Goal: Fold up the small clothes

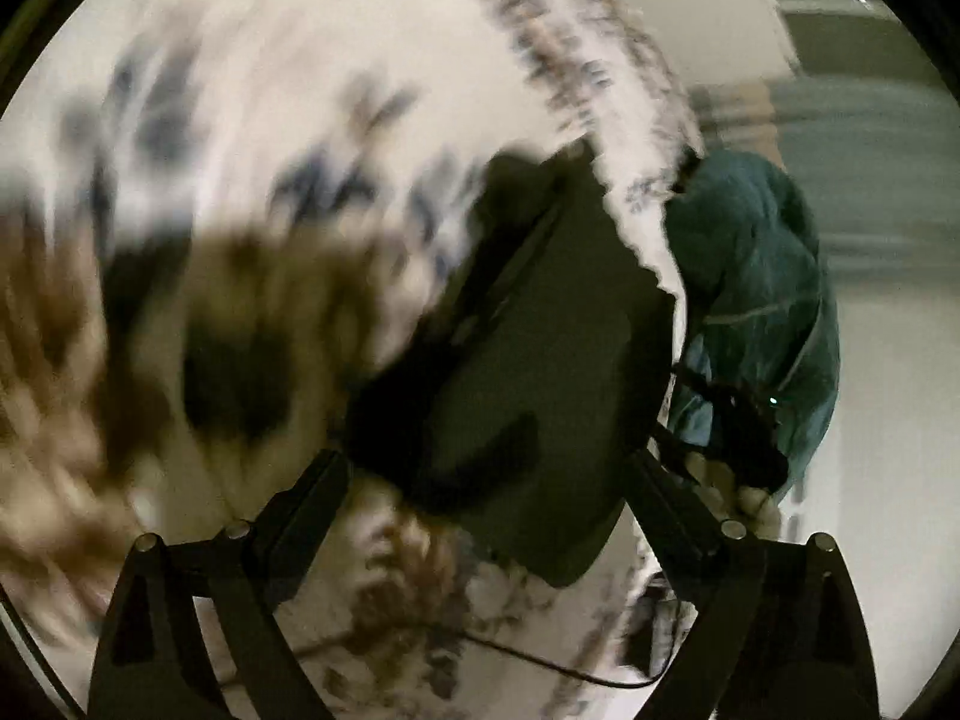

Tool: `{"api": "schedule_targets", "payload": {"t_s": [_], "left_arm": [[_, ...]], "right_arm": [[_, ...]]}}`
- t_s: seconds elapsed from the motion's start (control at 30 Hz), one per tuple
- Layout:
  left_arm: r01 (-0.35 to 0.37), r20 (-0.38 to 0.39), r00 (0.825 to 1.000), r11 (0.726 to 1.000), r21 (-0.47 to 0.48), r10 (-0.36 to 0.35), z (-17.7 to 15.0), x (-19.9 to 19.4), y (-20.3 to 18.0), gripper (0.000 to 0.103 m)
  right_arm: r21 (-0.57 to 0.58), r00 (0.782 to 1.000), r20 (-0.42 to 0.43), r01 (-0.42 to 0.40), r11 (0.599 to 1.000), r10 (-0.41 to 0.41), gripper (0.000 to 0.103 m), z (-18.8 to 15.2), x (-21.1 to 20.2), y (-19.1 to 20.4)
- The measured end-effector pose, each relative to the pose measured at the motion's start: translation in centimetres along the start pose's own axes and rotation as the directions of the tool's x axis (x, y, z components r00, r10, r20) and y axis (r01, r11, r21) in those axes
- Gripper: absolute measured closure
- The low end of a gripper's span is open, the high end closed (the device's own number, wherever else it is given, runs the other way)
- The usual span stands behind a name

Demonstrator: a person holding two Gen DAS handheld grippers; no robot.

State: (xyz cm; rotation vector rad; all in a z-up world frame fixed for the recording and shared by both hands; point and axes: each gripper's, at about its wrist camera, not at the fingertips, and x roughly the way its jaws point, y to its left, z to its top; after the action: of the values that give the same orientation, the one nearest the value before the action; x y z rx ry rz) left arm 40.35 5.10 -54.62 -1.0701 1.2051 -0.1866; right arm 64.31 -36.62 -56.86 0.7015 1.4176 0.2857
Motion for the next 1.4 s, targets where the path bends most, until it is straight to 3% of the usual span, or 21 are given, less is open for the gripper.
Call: {"api": "schedule_targets", "payload": {"t_s": [0.07, 0.17, 0.2, 0.23, 0.27, 0.3, 0.4, 0.53, 0.6, 0.73, 0.77, 0.83, 0.87, 0.9, 0.93, 1.0, 1.1, 1.17, 1.27, 1.33, 1.4], "left_arm": [[0.079, -0.016, 0.997, 0.993, -0.091, -0.081, -0.5, 2.8, 1.0, 0.009], [0.103, 0.028, 0.994, 0.991, -0.09, -0.101, 0.5, 6.3, 0.0, 0.011], [0.092, 0.065, 0.994, 0.993, -0.077, -0.087, 1.0, 6.6, -0.7, 0.028], [0.099, 0.083, 0.992, 0.993, -0.058, -0.094, 1.4, 6.7, -1.3, 0.075], [0.093, 0.073, 0.993, 0.995, -0.031, -0.091, 2.0, 6.7, -2.1, 0.084], [0.084, 0.074, 0.994, 0.996, -0.007, -0.083, 2.6, 6.3, -2.9, 0.084], [0.091, 0.053, 0.994, 0.995, 0.041, -0.093, 3.8, 4.4, -4.2, 0.086], [0.066, 0.013, 0.998, 0.991, 0.116, -0.068, 6.9, -0.2, -4.8, 0.089], [0.053, -0.03, 0.998, 0.986, 0.16, -0.049, 8.6, -1.7, -4.5, 0.089], [-0.068, -0.152, 0.982, 0.957, 0.283, 0.114, 10.5, -0.6, -3.0, 0.083], [-0.102, -0.163, 0.974, 0.945, 0.311, 0.159, 10.5, -0.3, -2.5, 0.08], [-0.134, -0.149, 0.97, 0.934, 0.331, 0.192, 10.2, -0.7, -2.0, 0.075], [-0.173, -0.106, 0.969, 0.918, 0.357, 0.223, 9.8, -1.6, -2.3, 0.074], [-0.212, -0.066, 0.965, 0.902, 0.376, 0.254, 9.4, -2.4, -2.7, 0.064], [-0.263, -0.012, 0.957, 0.881, 0.392, 0.29, 8.7, -3.7, -3.3, 0.041], [-0.335, 0.07, 0.94, 0.857, 0.391, 0.335, 7.3, -5.8, -3.5, 0.015], [-0.464, 0.194, 0.886, 0.811, 0.355, 0.422, 4.5, -8.7, -2.1, 0.012], [-0.56, 0.252, 0.828, 0.759, 0.332, 0.501, 1.7, -9.5, -0.2, 0.004], [-0.655, 0.242, 0.755, 0.685, 0.319, 0.61, -2.0, -8.4, 3.9, 0.004], [-0.685, 0.177, 0.724, 0.664, 0.299, 0.667, -3.6, -6.8, 7.4, 0.004], [-0.686, 0.156, 0.723, 0.673, 0.276, 0.673, -4.2, -5.9, 9.7, 0.003]], "right_arm": [[-0.008, 0.999, -0.018, -0.041, 0.999, 0.04, 0.018, 0.9, 2.0, -0.1], [-0.003, 0.995, -0.036, -0.089, 0.996, 0.089, 0.016, 1.6, 4.5, 0.2], [0.004, 0.995, -0.025, -0.096, 0.995, 0.096, 0.016, 1.6, 4.8, 0.3], [0.011, 0.995, -0.004, -0.104, 0.995, 0.104, 0.021, 1.6, 4.9, 0.3], [0.012, 0.994, 0.013, -0.106, 0.994, 0.106, 0.033, 1.4, 5.0, 0.4], [0.013, 0.997, 0.015, -0.071, 0.997, 0.071, 0.067, 1.1, 5.0, 0.5], [0.012, 0.994, 0.066, -0.084, 0.996, 0.083, 0.078, -1.0, 3.3, 1.0], [0.075, 0.981, 0.141, -0.143, 0.987, 0.131, 0.08, -7.3, -0.2, 1.5], [0.104, 0.977, 0.167, -0.154, 0.982, 0.136, 0.081, -12.7, -1.6, 2.0], [0.163, 0.981, 0.18, -0.097, 0.982, 0.067, 0.08, -23.4, -1.7, 2.9], [0.186, 0.983, 0.18, -0.077, 0.98, 0.043, 0.078, -25.2, -1.1, 2.6], [0.238, 0.989, 0.147, -0.025, 0.971, -0.011, 0.057, -26.6, 0.1, 1.7], [0.254, 0.992, 0.126, -0.013, 0.967, -0.02, 0.054, -26.7, 0.2, 1.2], [0.266, 0.992, 0.126, -0.01, 0.964, -0.024, 0.052, -26.7, -0.2, 0.6], [0.272, 0.99, 0.135, -0.002, 0.962, -0.036, 0.044, -26.8, -1.1, 0.2], [0.242, 0.986, 0.147, 0.046, 0.969, -0.083, 0.038, -26.9, -3.2, 0.2], [0.166, 0.974, 0.18, 0.105, 0.98, -0.135, 0.038, -26.3, -6.6, 1.3], [0.096, 0.969, 0.201, 0.125, 0.988, -0.142, 0.038, -24.5, -8.5, 2.5], [0.01, 0.968, 0.209, 0.142, 0.99, -0.141, 0.037, -19.8, -9.2, 4.1], [-0.053, 0.967, 0.202, 0.167, 0.984, -0.153, 0.037, -15.9, -8.0, 5.4], [-0.112, 0.971, 0.184, 0.178, 0.978, -0.156, 0.037, -11.9, -5.4, 6.3]]}}
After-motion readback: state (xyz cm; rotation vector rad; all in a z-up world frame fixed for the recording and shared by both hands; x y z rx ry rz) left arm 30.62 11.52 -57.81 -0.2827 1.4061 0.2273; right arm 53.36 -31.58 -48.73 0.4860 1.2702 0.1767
